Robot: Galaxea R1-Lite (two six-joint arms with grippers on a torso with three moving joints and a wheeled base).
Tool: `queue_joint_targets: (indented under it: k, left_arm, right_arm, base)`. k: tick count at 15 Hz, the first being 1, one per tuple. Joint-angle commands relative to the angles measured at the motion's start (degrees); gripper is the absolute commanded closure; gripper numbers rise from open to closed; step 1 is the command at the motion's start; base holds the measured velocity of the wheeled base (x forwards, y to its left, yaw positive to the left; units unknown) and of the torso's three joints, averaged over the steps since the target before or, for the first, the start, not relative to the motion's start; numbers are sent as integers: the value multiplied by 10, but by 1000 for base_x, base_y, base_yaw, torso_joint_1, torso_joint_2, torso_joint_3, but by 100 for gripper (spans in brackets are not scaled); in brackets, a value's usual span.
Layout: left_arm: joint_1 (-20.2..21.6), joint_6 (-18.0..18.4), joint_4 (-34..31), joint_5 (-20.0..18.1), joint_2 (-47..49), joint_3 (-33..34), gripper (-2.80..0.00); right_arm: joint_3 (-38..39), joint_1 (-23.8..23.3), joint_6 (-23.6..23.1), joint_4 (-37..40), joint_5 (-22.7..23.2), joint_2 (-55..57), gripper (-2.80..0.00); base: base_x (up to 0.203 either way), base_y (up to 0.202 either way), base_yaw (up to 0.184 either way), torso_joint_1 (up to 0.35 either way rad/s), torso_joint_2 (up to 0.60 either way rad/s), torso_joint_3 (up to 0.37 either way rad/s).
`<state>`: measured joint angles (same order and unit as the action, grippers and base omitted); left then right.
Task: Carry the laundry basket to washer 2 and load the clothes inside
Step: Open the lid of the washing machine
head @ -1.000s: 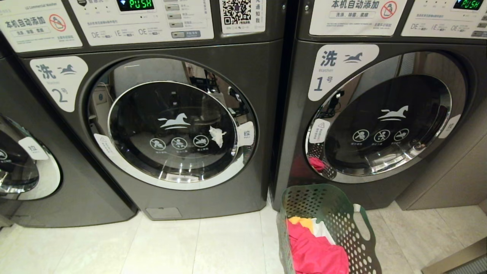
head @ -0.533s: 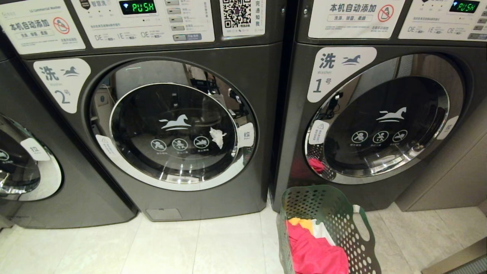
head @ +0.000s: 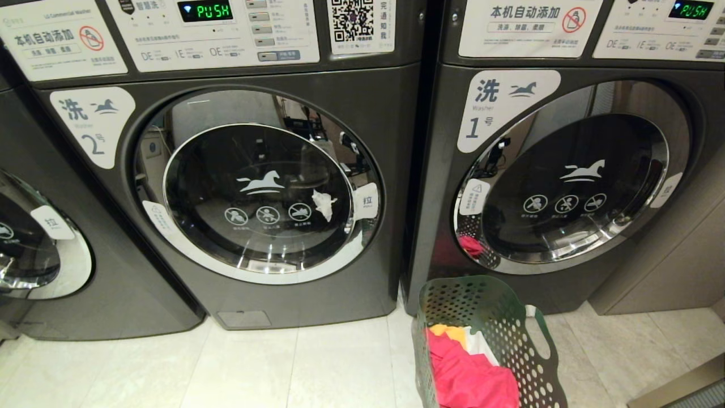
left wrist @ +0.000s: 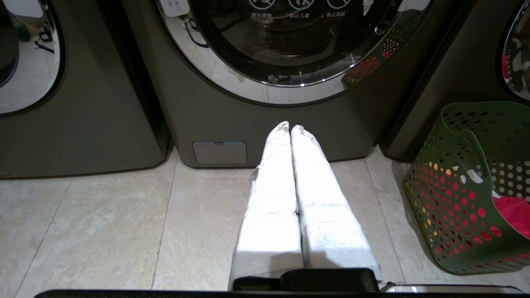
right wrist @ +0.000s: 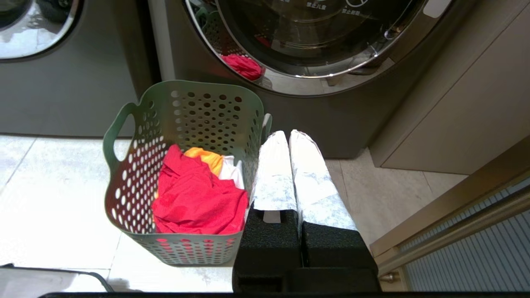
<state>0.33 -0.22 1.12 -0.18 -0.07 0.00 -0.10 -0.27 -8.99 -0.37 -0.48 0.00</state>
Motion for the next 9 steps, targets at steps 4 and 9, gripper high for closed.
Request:
queue_joint_targets:
  k: [4, 9]
  left_arm:
    - [0, 1, 1, 0, 1, 4, 0]
    - [0, 3, 1, -1, 1, 4, 0]
  right_arm:
    - [4, 0, 24, 31, 28, 1, 0]
    - [4, 0, 72, 30, 20, 0, 0]
  base:
    - [0, 0, 0, 0, 0, 0]
    - [0, 0, 0, 0, 0, 0]
